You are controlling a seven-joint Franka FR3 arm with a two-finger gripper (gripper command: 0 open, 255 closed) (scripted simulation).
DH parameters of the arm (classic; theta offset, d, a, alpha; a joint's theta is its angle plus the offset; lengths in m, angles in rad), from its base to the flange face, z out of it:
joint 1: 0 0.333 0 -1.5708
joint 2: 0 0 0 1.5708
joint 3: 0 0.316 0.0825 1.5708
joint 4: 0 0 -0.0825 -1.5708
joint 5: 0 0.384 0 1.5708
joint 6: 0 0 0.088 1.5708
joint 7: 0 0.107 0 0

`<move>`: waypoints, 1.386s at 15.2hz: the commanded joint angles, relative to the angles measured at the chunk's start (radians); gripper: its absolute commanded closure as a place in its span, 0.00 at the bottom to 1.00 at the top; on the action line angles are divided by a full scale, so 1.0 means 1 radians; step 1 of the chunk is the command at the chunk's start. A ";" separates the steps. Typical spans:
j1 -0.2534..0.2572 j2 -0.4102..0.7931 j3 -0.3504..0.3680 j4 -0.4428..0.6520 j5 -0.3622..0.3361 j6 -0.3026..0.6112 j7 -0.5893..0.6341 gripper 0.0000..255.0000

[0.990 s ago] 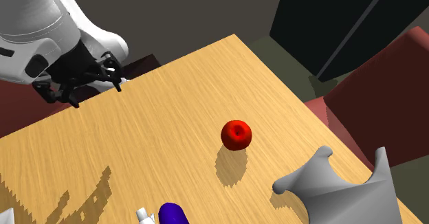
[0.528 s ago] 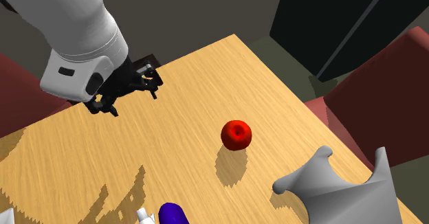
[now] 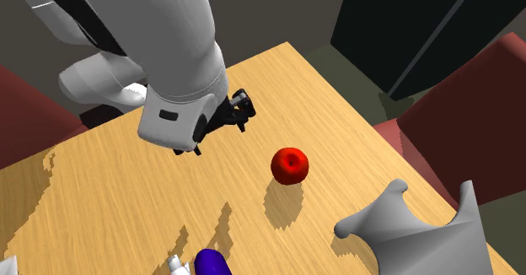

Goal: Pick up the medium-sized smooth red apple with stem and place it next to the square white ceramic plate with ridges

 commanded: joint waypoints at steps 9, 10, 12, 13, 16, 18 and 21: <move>0.037 0.322 0.077 0.306 0.021 0.046 0.126 0.00; 0.038 0.320 0.078 0.291 0.021 0.059 0.125 0.00; 0.040 0.319 0.079 0.263 0.022 0.086 0.124 0.00; 0.041 0.318 0.080 0.249 0.023 0.100 0.124 0.00; 0.043 0.319 0.083 0.202 0.024 0.148 0.123 0.00; 0.043 0.319 0.083 0.202 0.024 0.148 0.123 0.00; 0.043 0.319 0.083 0.202 0.024 0.148 0.123 0.00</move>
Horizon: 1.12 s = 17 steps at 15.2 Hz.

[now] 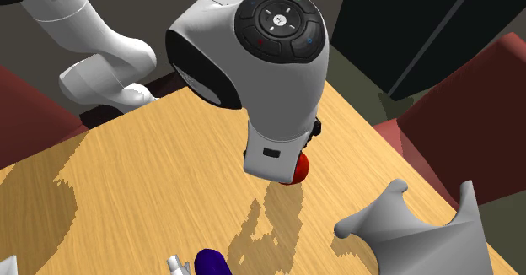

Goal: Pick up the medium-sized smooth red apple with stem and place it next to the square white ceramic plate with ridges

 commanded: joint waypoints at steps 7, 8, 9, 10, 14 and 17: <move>0.000 0.000 0.000 0.000 0.000 0.000 0.000 1.00; 0.000 0.000 0.000 0.000 0.000 0.000 0.000 1.00; 0.000 0.000 0.000 0.000 0.000 0.000 0.000 1.00; 0.000 0.000 0.000 0.000 0.000 0.000 0.000 1.00; 0.000 0.000 0.000 0.012 0.000 -0.013 0.001 1.00; -0.001 0.001 -0.001 0.054 -0.002 -0.053 0.007 1.00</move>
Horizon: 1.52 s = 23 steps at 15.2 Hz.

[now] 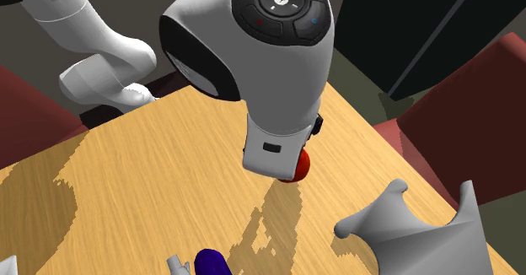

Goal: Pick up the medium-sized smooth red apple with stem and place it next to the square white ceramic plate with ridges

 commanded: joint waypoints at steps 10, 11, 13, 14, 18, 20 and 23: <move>0.000 0.018 0.000 0.167 -0.008 -0.148 0.022 1.00; 0.000 0.022 0.000 0.184 -0.009 -0.162 0.024 1.00; 0.000 0.029 0.000 0.220 -0.011 -0.190 0.029 1.00; 0.000 0.034 0.001 0.239 -0.012 -0.204 0.031 1.00; 0.002 0.054 0.002 0.318 -0.017 -0.263 0.042 1.00; 0.003 0.066 0.003 0.360 -0.020 -0.293 0.048 1.00; 0.005 0.087 0.005 0.429 -0.025 -0.340 0.057 1.00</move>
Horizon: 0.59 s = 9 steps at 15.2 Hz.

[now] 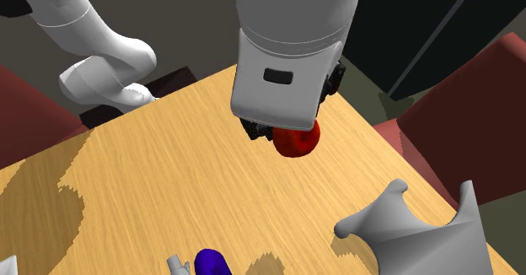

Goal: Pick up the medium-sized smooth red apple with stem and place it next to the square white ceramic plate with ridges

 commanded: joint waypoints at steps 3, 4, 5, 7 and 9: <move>-0.026 -0.061 -0.023 -0.054 0.017 -0.011 -0.045 1.00; -0.037 -0.093 -0.036 -0.090 0.024 -0.009 -0.070 1.00; -0.049 -0.123 -0.049 -0.123 0.030 -0.009 -0.094 1.00; -0.068 -0.179 -0.077 -0.184 0.039 -0.010 -0.141 1.00; -0.086 -0.231 -0.105 -0.238 0.043 -0.015 -0.189 1.00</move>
